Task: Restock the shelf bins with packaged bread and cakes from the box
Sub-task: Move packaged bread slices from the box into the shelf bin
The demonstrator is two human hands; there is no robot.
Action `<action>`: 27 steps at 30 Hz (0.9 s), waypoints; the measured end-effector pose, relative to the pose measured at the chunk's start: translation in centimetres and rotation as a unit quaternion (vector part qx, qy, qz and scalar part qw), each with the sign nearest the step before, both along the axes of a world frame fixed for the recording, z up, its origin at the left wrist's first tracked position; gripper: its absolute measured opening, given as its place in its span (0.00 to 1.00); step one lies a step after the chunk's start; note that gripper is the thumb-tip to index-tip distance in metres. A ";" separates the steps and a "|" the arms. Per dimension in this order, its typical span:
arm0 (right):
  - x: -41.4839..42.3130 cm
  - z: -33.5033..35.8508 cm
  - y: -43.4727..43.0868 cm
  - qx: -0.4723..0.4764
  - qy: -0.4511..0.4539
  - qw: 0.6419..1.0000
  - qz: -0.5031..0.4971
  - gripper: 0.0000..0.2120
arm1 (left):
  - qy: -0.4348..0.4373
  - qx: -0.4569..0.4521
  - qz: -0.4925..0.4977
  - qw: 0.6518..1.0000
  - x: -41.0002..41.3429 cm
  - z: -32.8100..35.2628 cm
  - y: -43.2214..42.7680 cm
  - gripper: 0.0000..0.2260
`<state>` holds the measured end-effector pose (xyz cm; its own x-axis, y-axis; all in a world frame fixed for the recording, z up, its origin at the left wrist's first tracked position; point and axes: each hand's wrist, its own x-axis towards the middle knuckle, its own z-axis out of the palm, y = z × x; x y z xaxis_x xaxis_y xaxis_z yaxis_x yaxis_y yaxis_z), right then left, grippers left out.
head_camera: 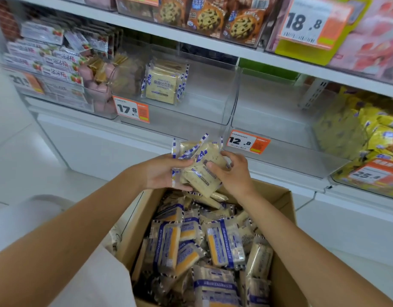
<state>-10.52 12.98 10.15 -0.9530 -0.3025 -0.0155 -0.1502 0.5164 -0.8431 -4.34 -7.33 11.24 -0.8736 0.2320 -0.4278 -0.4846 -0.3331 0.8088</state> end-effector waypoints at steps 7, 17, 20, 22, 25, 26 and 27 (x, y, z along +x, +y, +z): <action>0.5 2.7 -3.3 -0.044 0.030 0.998 -0.020 0.39 | 0.012 -0.023 -0.063 0.998 0.7 2.1 -3.8 0.18; 0.2 6.2 -7.6 -0.088 -0.083 0.993 0.015 0.54 | 0.048 -0.025 0.083 0.995 0.2 3.9 -4.8 0.18; -1.3 7.3 -9.1 -0.191 -0.195 0.959 0.080 0.42 | 0.087 -0.102 0.136 0.982 -0.8 5.6 -6.5 0.16; -2.7 8.4 -10.4 -0.226 -0.227 0.941 0.106 0.27 | 0.108 -0.205 0.202 0.952 -2.4 6.8 -7.9 0.17; -6.1 9.9 -13.0 -0.231 -0.230 0.943 0.074 0.19 | 0.151 -0.392 0.220 0.880 -5.0 8.2 -11.0 0.25; -7.4 10.2 -13.8 -0.240 -0.229 0.941 0.063 0.20 | 0.175 -0.426 0.230 0.857 -5.8 8.4 -12.0 0.25; -8.9 10.3 -14.8 -0.251 -0.228 0.939 0.055 0.21 | 0.200 -0.447 0.249 0.835 -6.6 8.6 -12.9 0.23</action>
<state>-19.46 -1.80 20.46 -0.8452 -0.4761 -0.2430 0.2559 0.0386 -0.9659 -10.94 -20.21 19.81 -0.8808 -0.4597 0.1132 -0.0981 0.4111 0.9063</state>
